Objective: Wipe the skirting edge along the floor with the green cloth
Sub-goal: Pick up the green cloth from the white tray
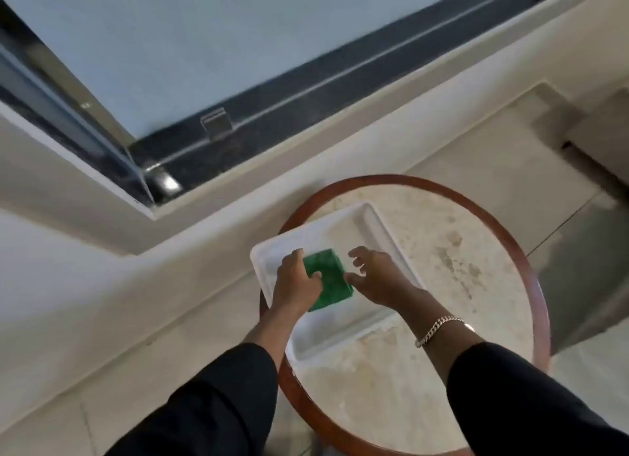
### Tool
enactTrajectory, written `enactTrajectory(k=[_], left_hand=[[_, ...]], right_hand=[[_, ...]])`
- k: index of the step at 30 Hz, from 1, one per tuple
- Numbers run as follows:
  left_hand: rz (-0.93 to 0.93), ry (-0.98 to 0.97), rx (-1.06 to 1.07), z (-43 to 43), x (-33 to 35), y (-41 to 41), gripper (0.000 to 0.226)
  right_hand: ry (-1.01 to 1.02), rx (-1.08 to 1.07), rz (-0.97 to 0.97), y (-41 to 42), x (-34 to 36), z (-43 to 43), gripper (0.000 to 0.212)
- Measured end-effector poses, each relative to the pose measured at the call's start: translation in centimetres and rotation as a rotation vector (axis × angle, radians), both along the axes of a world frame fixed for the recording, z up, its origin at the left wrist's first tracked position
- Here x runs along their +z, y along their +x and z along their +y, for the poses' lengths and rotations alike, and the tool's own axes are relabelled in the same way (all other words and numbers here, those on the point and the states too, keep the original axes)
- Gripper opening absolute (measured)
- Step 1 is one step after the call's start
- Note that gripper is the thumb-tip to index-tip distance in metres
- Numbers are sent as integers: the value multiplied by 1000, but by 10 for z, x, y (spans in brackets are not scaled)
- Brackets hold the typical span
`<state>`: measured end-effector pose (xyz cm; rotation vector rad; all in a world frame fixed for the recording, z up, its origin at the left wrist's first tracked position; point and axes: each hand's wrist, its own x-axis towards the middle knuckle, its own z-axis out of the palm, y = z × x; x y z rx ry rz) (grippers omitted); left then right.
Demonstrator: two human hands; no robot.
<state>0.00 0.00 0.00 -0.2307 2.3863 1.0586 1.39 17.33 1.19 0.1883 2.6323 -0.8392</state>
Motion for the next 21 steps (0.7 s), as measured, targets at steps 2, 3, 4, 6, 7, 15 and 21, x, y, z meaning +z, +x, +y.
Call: enactTrajectory(k=[2,3,4,6,7,15,21], left_hand=[[-1,-68,165,6,-13,2,62],[-21,-85,235,9,-17,6,60],[-38,-93,293,11,-21,8,59],[-79,-45,402,15,-28,8,58],[-102,-1,454,16,-30,7,58],[-13,189,562,1,-16,26,61],[102,265,651,-51,33,59,62]], right_hand=[[5,-33,-71,-1,-18,-4,53],[11,-41,-96,-1,-27,-9,55],[20,-53,-113,-1,-33,-15,55],[8,-112,-92,-3,-46,-25,52],[1,-146,-77,-4,-49,-29,49],[-144,-298,21,11,-33,-41,39],[-227,-306,154,41,18,-95,36]])
